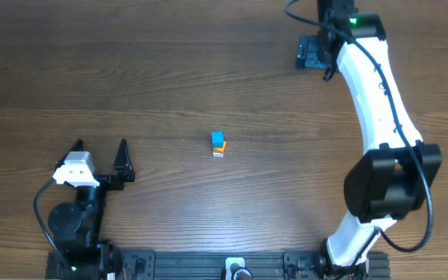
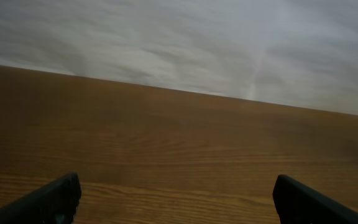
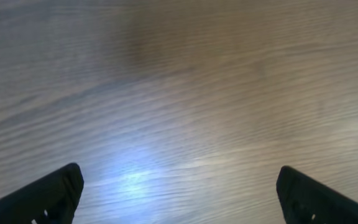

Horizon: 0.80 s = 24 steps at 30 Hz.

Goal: Stack Cubes

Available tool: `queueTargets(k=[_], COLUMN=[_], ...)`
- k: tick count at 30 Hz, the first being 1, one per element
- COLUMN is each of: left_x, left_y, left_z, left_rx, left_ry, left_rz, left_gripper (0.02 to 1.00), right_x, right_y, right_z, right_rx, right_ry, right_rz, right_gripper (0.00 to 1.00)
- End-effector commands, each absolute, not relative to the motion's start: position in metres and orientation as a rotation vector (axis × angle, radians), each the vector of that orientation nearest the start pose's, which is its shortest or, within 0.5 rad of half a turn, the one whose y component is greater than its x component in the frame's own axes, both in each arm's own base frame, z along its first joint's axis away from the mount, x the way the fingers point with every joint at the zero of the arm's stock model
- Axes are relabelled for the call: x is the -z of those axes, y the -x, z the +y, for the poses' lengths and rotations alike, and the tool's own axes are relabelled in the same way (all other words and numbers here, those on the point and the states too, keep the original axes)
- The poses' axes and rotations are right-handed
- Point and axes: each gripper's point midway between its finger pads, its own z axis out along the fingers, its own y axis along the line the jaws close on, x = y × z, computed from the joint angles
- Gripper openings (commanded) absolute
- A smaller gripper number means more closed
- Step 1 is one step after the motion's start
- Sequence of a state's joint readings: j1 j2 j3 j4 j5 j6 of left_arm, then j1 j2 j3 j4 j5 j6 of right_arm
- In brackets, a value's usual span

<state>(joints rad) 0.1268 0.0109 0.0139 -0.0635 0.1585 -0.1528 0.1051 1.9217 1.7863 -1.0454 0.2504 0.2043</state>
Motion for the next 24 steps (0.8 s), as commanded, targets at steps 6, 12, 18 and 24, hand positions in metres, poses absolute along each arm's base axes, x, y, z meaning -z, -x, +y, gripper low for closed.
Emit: queueTargets(k=[6,12,18,24], left_x=[-0.161,-0.161,-0.161,-0.161], left_y=[-0.246,-0.246,-0.246,-0.246], left_z=[0.004,0.004,0.004,0.004], left_rx=[0.140,0.140,0.140,0.140], left_ry=[0.092,0.092,0.092,0.092], left_rz=[1.627,1.627,1.626,1.627], left_gripper=[1.000,1.000,1.000,1.000], right_x=[-0.191,-0.191,-0.195,-0.197], right_y=[-0.430,-0.384,-0.350,-0.316], right_z=[0.018,-0.006,-0.011,-0.003], right_rx=[0.125,0.120,0.060,-0.011], right_ry=[-0.083,-0.137,-0.115,-0.052], right_rz=[2.461,2.340,2.125,1.901], right_gripper=[0.993,0.993,0.993,0.993])
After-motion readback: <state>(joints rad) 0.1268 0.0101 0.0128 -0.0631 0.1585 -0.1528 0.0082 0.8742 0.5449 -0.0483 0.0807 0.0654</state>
